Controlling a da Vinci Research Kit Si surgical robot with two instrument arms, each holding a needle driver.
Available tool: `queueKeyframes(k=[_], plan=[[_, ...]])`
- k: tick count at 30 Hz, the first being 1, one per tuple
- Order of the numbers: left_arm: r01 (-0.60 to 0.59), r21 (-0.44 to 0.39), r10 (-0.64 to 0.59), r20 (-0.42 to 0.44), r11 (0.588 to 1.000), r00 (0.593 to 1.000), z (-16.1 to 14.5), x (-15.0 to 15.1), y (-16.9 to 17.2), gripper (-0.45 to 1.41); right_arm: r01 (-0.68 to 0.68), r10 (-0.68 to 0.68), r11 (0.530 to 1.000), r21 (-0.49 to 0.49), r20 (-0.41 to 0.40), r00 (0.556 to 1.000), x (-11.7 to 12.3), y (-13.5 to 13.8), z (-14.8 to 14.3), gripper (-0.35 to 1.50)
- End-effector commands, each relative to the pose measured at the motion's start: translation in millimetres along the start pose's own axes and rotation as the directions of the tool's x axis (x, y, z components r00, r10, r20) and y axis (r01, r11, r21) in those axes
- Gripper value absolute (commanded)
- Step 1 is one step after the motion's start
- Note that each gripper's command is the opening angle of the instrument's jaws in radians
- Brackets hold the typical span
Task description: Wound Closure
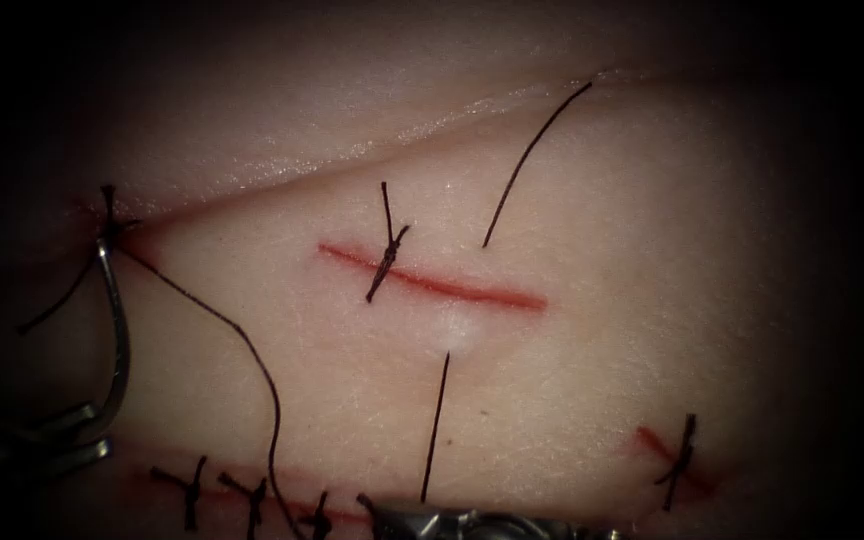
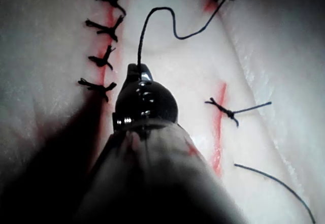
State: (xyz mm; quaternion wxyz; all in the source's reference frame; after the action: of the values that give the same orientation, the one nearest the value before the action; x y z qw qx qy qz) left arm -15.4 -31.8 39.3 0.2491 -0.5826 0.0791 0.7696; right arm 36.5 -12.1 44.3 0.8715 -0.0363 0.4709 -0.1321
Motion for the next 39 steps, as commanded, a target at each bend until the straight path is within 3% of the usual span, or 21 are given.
queueKeyframes(k=[1,13,25,26,27,28,30,35,39], plan=[[0.002,-0.001,-0.002,0.004,1.0,1.0,-0.2,-0.9,0.7,-0.45,0.0,0.0,1.0,0.002,-0.007,1.0,0.6,-0.5,0.9,-0.35],[0.0,-0.004,0.0,0.001,1.0,1.0,-0.2,-0.9,0.8,-0.45,-0.015,0.016,1.0,0.021,-0.057,0.998,4.2,-1.7,0.3,-0.35],[0.001,-0.005,-0.001,0.001,1.0,1.0,-0.2,-0.9,0.8,-0.45,-0.055,0.06,0.997,0.046,-0.095,0.994,5.2,-1.3,0.1,-0.35],[0.001,-0.005,-0.001,0.001,1.0,1.0,-0.1,-0.9,0.8,-0.45,-0.064,0.068,0.997,0.048,-0.095,0.993,5.2,-1.1,0.1,0.02],[0.001,-0.005,-0.001,0.001,1.0,1.0,-0.1,-0.9,0.8,-0.45,-0.079,0.083,0.996,0.051,-0.094,0.992,5.1,-0.7,0.0,0.54],[0.001,-0.005,-0.001,0.001,1.0,1.0,-0.1,-1.0,0.8,-0.45,-0.089,0.093,0.995,0.044,-0.097,0.991,5.0,-0.4,-0.1,0.89],[0.001,-0.006,-0.001,0.001,1.0,1.0,-0.1,-1.0,0.7,-0.45,-0.099,0.1,0.995,0.017,-0.1,0.99,4.6,0.3,-0.5,1.33],[0.001,-0.007,-0.001,0.0,1.0,1.0,-0.2,-1.2,0.5,-0.45,-0.128,0.123,0.991,-0.026,-0.125,0.984,2.7,2.4,-3.9,1.46],[0.001,-0.009,-0.001,0.0,1.0,1.0,-0.3,-1.3,0.3,-0.45,-0.2,0.197,0.98,-0.018,-0.118,0.973,-0.8,4.9,-7.9,1.48]])
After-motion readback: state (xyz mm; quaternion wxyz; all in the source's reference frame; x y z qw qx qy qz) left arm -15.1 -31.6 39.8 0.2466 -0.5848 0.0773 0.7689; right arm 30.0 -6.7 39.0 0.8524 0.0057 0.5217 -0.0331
